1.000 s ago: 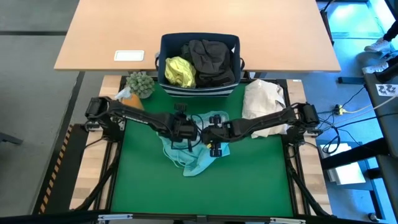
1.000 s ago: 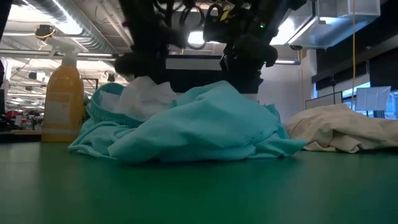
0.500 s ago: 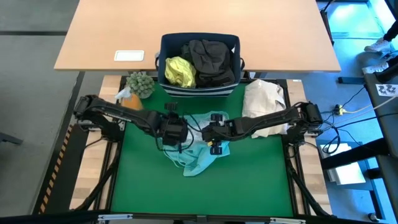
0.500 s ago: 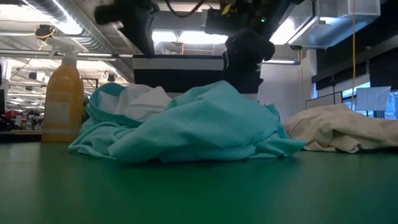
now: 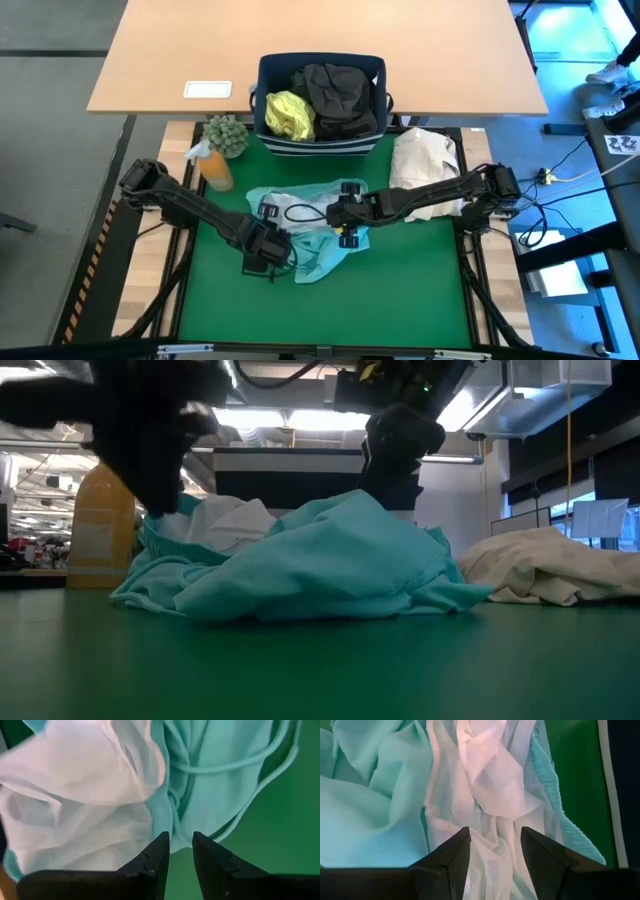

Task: Fold laundry
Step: Fold the blue shorts

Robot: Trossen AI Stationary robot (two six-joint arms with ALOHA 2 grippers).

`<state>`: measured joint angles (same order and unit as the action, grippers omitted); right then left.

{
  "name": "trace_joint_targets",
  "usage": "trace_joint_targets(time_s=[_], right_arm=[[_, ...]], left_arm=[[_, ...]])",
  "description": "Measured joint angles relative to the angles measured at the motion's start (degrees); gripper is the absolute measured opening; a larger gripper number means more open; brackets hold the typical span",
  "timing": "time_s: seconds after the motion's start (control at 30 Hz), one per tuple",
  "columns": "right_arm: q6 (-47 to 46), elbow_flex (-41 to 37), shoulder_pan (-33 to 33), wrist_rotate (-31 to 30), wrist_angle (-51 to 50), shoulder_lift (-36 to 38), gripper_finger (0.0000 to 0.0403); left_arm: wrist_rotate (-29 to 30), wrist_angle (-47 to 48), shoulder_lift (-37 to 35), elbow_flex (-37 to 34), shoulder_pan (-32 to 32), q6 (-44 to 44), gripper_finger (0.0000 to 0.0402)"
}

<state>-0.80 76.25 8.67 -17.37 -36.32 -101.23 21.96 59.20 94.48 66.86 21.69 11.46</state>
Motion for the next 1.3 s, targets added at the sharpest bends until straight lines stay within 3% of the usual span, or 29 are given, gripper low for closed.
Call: trace_joint_targets(time_s=[0.13,0.33,0.73,0.9,1.3], right_arm=[[0.0,0.0,0.0,-0.4,-0.6,0.0,0.0175],[-1.8,0.0,0.0,-8.6,-9.5,3.3,0.0175],[-2.3,0.0,5.7,-9.2,-13.2,12.1,0.0175],[-2.3,0.0,9.4,-10.4,-16.6,12.1,0.0175],[-3.3,-4.0,13.2,-12.0,-16.5,14.9,0.0175]], left_arm=[[-1.9,-4.2,0.0,-3.5,-2.2,-2.5,0.0084],[-1.9,-4.8,0.0,-6.3,-5.7,-4.7,0.0084],[-4.6,-10.3,0.0,-10.4,-9.5,-9.1,0.0068],[-4.1,-9.7,-0.3,-8.0,-8.8,-9.5,0.0009],[-3.2,-0.6,-2.6,5.1,-5.4,-10.5,0.0002]])
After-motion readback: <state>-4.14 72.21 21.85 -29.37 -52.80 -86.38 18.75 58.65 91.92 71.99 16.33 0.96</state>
